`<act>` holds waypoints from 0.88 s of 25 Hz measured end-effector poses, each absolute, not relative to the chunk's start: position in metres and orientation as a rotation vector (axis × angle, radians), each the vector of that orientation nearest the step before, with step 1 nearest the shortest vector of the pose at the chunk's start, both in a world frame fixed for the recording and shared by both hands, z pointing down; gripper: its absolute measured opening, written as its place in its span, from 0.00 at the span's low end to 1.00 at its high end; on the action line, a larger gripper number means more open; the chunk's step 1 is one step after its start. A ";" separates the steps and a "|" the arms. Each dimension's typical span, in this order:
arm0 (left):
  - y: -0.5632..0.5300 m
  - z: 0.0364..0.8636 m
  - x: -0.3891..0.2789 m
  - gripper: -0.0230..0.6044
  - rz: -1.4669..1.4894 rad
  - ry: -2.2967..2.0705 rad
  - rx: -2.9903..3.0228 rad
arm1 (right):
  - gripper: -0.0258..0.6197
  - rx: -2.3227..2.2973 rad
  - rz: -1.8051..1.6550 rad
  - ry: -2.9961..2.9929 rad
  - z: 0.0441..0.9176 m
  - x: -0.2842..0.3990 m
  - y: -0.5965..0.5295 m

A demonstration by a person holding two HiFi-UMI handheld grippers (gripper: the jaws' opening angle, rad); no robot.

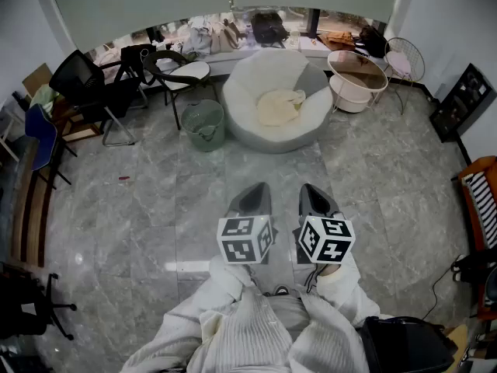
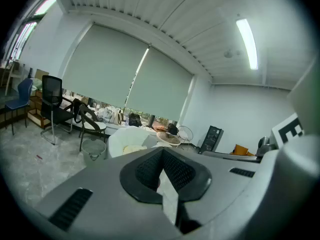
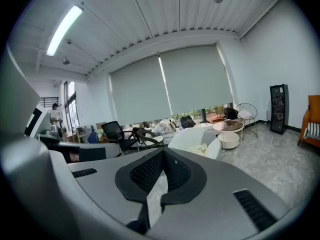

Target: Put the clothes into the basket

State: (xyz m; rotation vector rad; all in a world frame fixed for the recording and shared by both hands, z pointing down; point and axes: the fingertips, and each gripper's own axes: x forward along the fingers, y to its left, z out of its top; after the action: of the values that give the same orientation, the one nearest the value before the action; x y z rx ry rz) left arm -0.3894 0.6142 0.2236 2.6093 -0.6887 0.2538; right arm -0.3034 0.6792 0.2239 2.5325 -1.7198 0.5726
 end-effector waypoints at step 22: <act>0.561 0.239 -0.411 0.03 0.303 -0.646 2.635 | 0.08 2.622 0.610 -1.660 0.236 -0.320 0.636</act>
State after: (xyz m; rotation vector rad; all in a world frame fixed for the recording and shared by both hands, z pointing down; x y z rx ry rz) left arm -0.4112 0.5611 0.2389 2.6351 -0.6457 0.3032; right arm -0.3197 0.6357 0.2358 2.6223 -1.6597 0.6104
